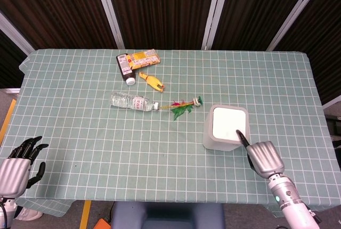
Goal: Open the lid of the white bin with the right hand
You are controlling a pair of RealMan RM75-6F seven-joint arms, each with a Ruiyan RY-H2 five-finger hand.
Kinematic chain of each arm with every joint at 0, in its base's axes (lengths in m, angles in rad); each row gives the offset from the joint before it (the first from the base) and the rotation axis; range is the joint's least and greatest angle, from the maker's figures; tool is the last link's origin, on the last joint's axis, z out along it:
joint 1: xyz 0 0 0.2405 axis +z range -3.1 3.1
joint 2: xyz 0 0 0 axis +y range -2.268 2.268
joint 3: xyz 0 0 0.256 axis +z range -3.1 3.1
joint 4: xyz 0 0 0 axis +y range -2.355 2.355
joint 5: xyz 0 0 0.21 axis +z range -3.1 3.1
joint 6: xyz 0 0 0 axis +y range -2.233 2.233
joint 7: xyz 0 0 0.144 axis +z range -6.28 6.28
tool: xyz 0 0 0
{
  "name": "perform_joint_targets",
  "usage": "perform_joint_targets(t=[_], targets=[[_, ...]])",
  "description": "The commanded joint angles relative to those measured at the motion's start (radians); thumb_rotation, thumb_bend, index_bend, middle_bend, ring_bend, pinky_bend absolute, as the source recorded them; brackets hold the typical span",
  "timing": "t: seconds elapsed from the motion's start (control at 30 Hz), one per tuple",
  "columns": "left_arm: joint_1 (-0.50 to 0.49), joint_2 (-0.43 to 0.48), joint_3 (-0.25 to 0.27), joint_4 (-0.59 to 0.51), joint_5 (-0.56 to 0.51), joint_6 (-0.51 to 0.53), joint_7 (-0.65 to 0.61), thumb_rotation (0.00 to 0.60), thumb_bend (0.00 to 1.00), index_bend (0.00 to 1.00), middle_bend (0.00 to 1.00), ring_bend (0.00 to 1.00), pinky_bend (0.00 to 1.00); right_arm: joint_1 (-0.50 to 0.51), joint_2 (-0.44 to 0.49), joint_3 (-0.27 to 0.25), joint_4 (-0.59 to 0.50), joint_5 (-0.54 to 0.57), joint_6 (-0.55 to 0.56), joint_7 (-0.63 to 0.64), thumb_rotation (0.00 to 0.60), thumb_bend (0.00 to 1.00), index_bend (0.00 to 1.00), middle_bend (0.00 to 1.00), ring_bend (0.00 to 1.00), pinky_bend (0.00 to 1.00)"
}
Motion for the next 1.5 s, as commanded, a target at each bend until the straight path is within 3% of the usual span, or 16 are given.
perform_joint_targets(t=[0.03, 0.27, 0.43, 0.7, 0.87, 1.07, 1.13, 1.27, 1.3, 1.4, 1.5], targets=[[0.001, 0.0, 0.0, 0.001, 0.001, 0.002, -0.001, 0.6, 0.5, 0.27, 0.13, 0.13, 0.29, 0.018, 0.007, -0.005, 0.004, 0.036, -0.01, -0.002, 0.6, 0.82, 0.18, 0.88, 0.72, 0.86], [0.0, 0.001, -0.002, 0.002, -0.003, -0.001, -0.005, 0.6, 0.5, 0.27, 0.13, 0.13, 0.29, 0.025, -0.02, 0.005, 0.022, 0.026, 0.041, 0.017, 0.6, 0.82, 0.13, 0.88, 0.72, 0.86], [-0.001, 0.001, -0.001, 0.001, -0.003, -0.005, -0.003, 0.6, 0.5, 0.27, 0.13, 0.13, 0.29, -0.004, -0.015, -0.001, 0.016, -0.09, 0.09, 0.104, 0.6, 0.82, 0.01, 0.88, 0.72, 0.86], [-0.001, 0.0, 0.0, 0.0, -0.004, -0.007, 0.001, 0.6, 0.5, 0.27, 0.13, 0.13, 0.3, -0.056, 0.026, -0.022, 0.029, -0.27, 0.151, 0.249, 0.6, 0.82, 0.0, 0.88, 0.71, 0.86], [-0.001, 0.0, 0.0, 0.0, -0.002, -0.005, 0.0, 0.6, 0.5, 0.27, 0.14, 0.13, 0.29, -0.12, 0.014, -0.024, 0.098, -0.424, 0.281, 0.345, 0.6, 0.6, 0.0, 0.88, 0.68, 0.87], [-0.001, 0.0, 0.0, 0.0, -0.002, -0.006, 0.0, 0.6, 0.5, 0.27, 0.13, 0.13, 0.29, -0.225, -0.012, -0.035, 0.214, -0.544, 0.463, 0.44, 0.6, 0.57, 0.0, 0.88, 0.61, 0.86], [-0.001, 0.0, 0.002, 0.0, 0.0, -0.007, 0.001, 0.6, 0.5, 0.27, 0.13, 0.13, 0.29, -0.259, -0.016, -0.043, 0.264, -0.554, 0.502, 0.465, 0.6, 0.55, 0.0, 0.83, 0.55, 0.86], [0.0, -0.002, 0.002, -0.001, 0.003, -0.003, 0.006, 0.6, 0.5, 0.27, 0.13, 0.13, 0.3, -0.323, -0.034, -0.052, 0.371, -0.545, 0.57, 0.525, 0.6, 0.44, 0.0, 0.5, 0.32, 0.72], [0.0, -0.002, 0.002, -0.001, 0.004, -0.003, 0.007, 0.6, 0.5, 0.27, 0.13, 0.13, 0.3, -0.335, -0.04, -0.05, 0.394, -0.539, 0.583, 0.553, 0.6, 0.42, 0.0, 0.41, 0.24, 0.64], [0.0, -0.004, 0.004, 0.0, 0.006, -0.003, 0.013, 0.6, 0.5, 0.27, 0.14, 0.13, 0.3, -0.359, -0.048, -0.038, 0.451, -0.488, 0.587, 0.662, 0.6, 0.37, 0.0, 0.2, 0.14, 0.51], [0.0, -0.006, 0.004, 0.001, 0.009, -0.002, 0.017, 0.6, 0.5, 0.27, 0.14, 0.13, 0.29, -0.346, -0.016, -0.035, 0.444, -0.458, 0.525, 0.731, 0.6, 0.32, 0.0, 0.08, 0.03, 0.3]])
